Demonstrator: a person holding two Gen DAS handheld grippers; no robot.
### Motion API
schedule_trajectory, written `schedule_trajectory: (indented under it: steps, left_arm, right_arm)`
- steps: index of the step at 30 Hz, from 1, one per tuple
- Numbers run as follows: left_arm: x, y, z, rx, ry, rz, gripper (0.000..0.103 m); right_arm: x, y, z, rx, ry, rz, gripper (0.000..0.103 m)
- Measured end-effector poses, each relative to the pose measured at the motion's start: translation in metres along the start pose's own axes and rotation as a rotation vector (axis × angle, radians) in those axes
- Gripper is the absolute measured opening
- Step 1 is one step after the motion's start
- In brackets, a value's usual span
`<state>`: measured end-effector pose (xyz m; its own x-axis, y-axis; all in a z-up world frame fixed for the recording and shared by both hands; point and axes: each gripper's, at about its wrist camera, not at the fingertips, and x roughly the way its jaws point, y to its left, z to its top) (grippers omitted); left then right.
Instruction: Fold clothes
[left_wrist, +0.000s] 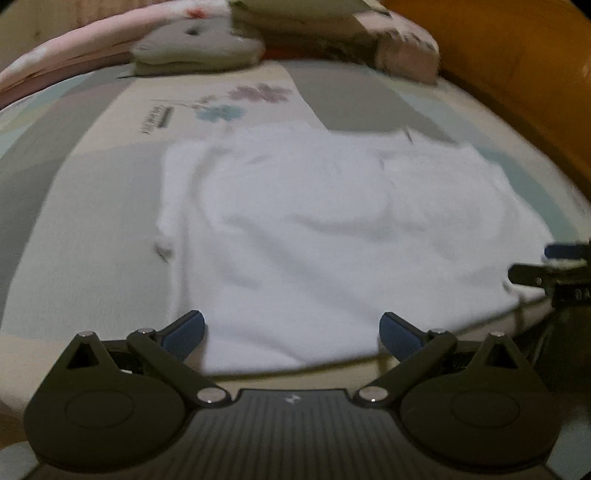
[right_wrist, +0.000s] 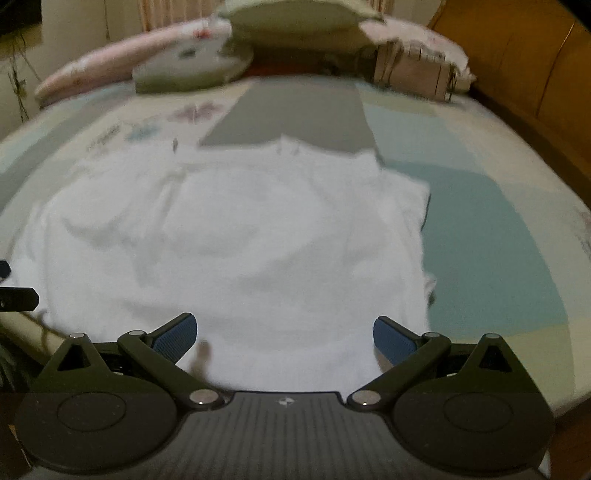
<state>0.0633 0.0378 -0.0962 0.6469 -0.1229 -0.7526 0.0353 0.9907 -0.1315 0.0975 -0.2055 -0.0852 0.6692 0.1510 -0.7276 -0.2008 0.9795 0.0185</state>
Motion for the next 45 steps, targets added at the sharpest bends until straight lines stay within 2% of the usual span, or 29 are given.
schedule_trajectory:
  steps: [2,5,7,9,13,16,19,23,25,28,32,34,36,41,43,45]
  left_arm:
    - [-0.009,0.008,0.01,-0.037,-0.043,-0.051,0.101]
    - [-0.007,0.01,0.021,-0.037,-0.063,-0.077,0.101]
    - [0.005,0.013,0.022,-0.054,-0.047,-0.084,0.101]
    - [0.021,0.018,0.017,-0.114,0.009,-0.083,0.101]
    - [0.013,0.017,0.013,-0.077,-0.007,-0.085,0.101]
    - [0.001,0.029,0.023,-0.056,-0.092,-0.097,0.101]
    - [0.009,0.052,0.039,-0.081,-0.135,-0.051,0.101]
    - [0.039,0.075,0.048,-0.137,-0.102,-0.071,0.101]
    - [0.049,0.077,0.047,-0.148,-0.075,-0.114,0.101]
    - [0.045,0.072,0.039,-0.149,-0.066,-0.13,0.101]
    - [0.027,0.068,0.022,-0.14,-0.04,-0.195,0.101]
    - [0.018,0.068,0.016,-0.126,-0.018,-0.199,0.101]
    - [0.008,0.069,0.018,-0.122,-0.029,-0.2,0.101]
    - [0.0,0.067,0.04,-0.07,-0.131,-0.155,0.101]
    - [0.013,0.068,0.046,-0.069,-0.119,-0.165,0.101]
    - [0.025,0.068,0.042,-0.102,-0.072,-0.155,0.101]
  right_arm:
    - [-0.007,-0.002,0.01,0.003,-0.042,0.025,0.103]
    - [-0.007,0.0,0.025,-0.011,-0.087,0.045,0.103]
    - [-0.004,0.004,0.034,-0.019,-0.108,0.047,0.103]
    - [0.002,0.005,0.037,-0.01,-0.113,0.072,0.103]
    - [0.014,0.005,0.032,-0.007,-0.095,0.11,0.103]
    - [0.018,0.002,0.025,-0.005,-0.094,0.14,0.103]
    - [0.02,-0.001,0.024,0.009,-0.098,0.15,0.103]
    - [0.021,-0.005,0.025,0.03,-0.094,0.144,0.103]
    - [0.022,-0.006,0.025,0.037,-0.09,0.141,0.103]
    - [0.024,-0.007,0.023,0.043,-0.082,0.137,0.103]
    - [0.026,-0.008,0.021,0.05,-0.073,0.131,0.103]
    - [0.027,-0.009,0.02,0.05,-0.07,0.133,0.103]
    - [0.027,-0.01,0.018,0.053,-0.066,0.14,0.103]
    - [0.026,-0.007,0.017,0.056,-0.065,0.141,0.103]
    - [0.026,-0.007,0.018,0.051,-0.066,0.141,0.103]
    - [0.025,-0.006,0.017,0.043,-0.066,0.135,0.103]
